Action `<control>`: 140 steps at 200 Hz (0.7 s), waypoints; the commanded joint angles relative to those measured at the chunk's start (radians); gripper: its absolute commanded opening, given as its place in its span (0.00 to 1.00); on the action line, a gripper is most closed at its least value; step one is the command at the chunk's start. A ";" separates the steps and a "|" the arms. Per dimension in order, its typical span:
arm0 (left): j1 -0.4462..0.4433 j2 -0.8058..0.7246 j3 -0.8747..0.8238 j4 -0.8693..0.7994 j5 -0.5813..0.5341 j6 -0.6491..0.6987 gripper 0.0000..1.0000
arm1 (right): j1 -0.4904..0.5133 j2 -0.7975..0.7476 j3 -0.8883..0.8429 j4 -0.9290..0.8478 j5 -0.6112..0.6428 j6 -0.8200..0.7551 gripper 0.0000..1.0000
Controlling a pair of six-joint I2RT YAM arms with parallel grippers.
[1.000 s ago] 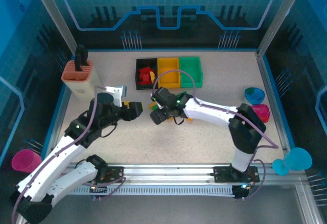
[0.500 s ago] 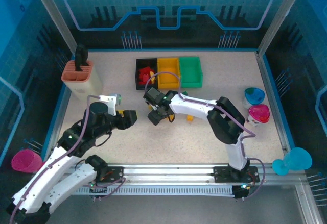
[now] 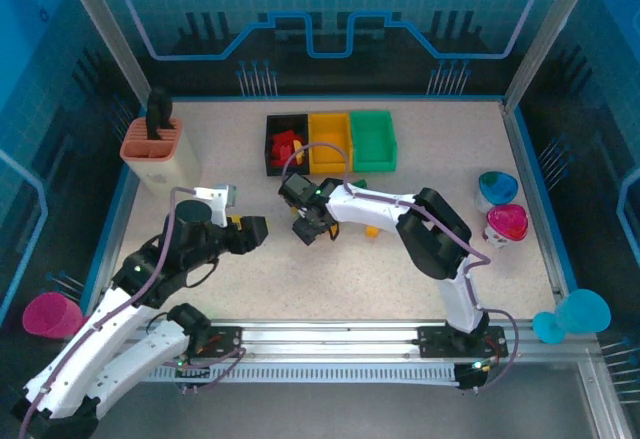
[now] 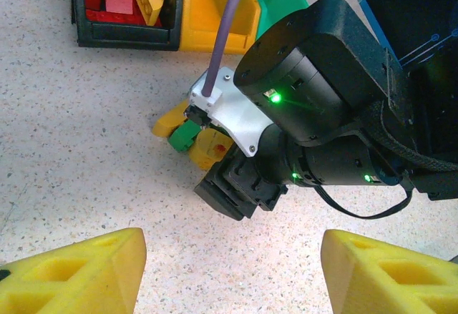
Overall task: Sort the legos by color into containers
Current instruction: Pick up the lego from the center of the table.
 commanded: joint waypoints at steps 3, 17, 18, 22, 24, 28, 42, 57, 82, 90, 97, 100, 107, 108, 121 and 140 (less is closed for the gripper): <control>-0.010 -0.018 -0.023 -0.026 -0.020 -0.020 0.67 | 0.014 0.030 0.023 -0.017 0.011 -0.002 0.67; -0.008 -0.021 -0.025 -0.028 -0.023 -0.021 0.66 | 0.016 0.033 0.022 -0.017 0.016 0.001 0.63; -0.008 -0.021 -0.026 -0.028 -0.024 -0.021 0.66 | 0.017 0.033 0.021 -0.016 0.016 0.001 0.63; -0.009 -0.022 -0.025 -0.030 -0.025 -0.021 0.66 | 0.019 0.033 0.020 -0.016 0.018 0.002 0.62; -0.009 -0.023 -0.025 -0.030 -0.024 -0.020 0.66 | 0.019 0.031 0.019 -0.016 0.019 0.004 0.61; -0.009 -0.024 -0.027 -0.030 -0.026 -0.021 0.66 | 0.021 0.031 0.017 -0.016 0.019 0.004 0.59; -0.010 -0.027 -0.027 -0.032 -0.028 -0.020 0.66 | 0.022 0.030 0.015 -0.014 0.020 0.006 0.52; -0.010 -0.028 -0.028 -0.033 -0.028 -0.019 0.66 | 0.025 0.020 0.014 -0.014 0.019 0.009 0.44; -0.010 -0.031 -0.028 -0.037 -0.030 -0.019 0.66 | 0.035 -0.024 0.012 -0.016 0.024 0.011 0.39; -0.010 -0.033 -0.029 -0.038 -0.030 -0.019 0.66 | 0.037 -0.046 0.012 -0.016 0.023 0.012 0.38; -0.010 -0.034 -0.031 -0.038 -0.030 -0.018 0.66 | 0.037 -0.068 0.012 -0.014 0.025 0.012 0.38; -0.009 -0.034 -0.030 -0.038 -0.030 -0.017 0.66 | 0.037 -0.076 0.012 -0.013 0.026 0.011 0.38; -0.010 -0.035 -0.030 -0.039 -0.030 -0.017 0.66 | 0.037 -0.099 0.012 -0.011 0.031 0.009 0.38; -0.010 -0.036 -0.030 -0.039 -0.030 -0.017 0.66 | 0.036 -0.101 0.013 -0.011 0.032 0.009 0.38; -0.009 -0.038 -0.030 -0.042 -0.032 -0.016 0.66 | 0.033 -0.142 0.015 -0.010 0.043 0.006 0.38; -0.009 -0.042 -0.030 -0.044 -0.032 -0.018 0.66 | 0.022 -0.196 0.019 -0.006 0.049 0.005 0.37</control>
